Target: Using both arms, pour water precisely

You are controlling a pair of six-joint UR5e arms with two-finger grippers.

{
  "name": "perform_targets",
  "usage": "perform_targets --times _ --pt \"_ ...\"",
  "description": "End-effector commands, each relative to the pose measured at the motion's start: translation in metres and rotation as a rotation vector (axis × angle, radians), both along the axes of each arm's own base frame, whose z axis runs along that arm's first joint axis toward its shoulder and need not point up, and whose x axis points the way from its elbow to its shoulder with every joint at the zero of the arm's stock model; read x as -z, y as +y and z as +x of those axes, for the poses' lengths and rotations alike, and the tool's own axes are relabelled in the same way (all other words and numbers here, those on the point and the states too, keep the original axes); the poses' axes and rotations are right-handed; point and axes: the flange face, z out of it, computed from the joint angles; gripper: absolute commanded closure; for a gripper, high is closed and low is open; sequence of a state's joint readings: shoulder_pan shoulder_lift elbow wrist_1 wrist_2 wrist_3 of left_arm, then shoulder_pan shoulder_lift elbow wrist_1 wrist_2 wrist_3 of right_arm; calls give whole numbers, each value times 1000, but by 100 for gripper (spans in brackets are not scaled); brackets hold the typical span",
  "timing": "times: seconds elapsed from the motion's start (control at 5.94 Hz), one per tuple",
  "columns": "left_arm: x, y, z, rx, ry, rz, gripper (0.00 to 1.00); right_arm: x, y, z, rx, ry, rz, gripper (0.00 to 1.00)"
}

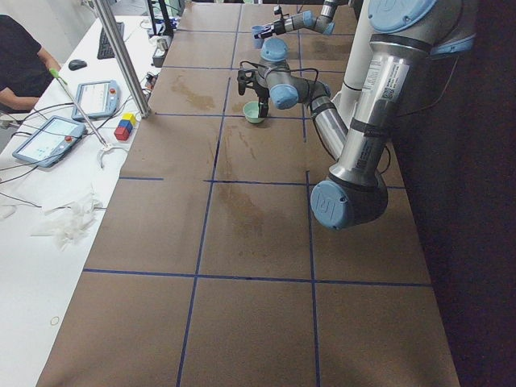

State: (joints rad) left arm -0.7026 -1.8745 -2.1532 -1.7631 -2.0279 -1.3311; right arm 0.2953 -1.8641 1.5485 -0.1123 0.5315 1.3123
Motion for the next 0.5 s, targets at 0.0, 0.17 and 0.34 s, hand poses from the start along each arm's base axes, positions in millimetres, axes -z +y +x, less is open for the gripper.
perform_targets --times 0.0,0.17,0.34 --pt "3 2 -3 1 2 2 0 -19 0 1 0 37 -13 97" --pt "-1 3 -5 2 -7 -6 0 -38 0 2 1 76 -25 97" --pt "-1 9 -10 0 -3 -3 0 -41 0 3 1 84 -27 97"
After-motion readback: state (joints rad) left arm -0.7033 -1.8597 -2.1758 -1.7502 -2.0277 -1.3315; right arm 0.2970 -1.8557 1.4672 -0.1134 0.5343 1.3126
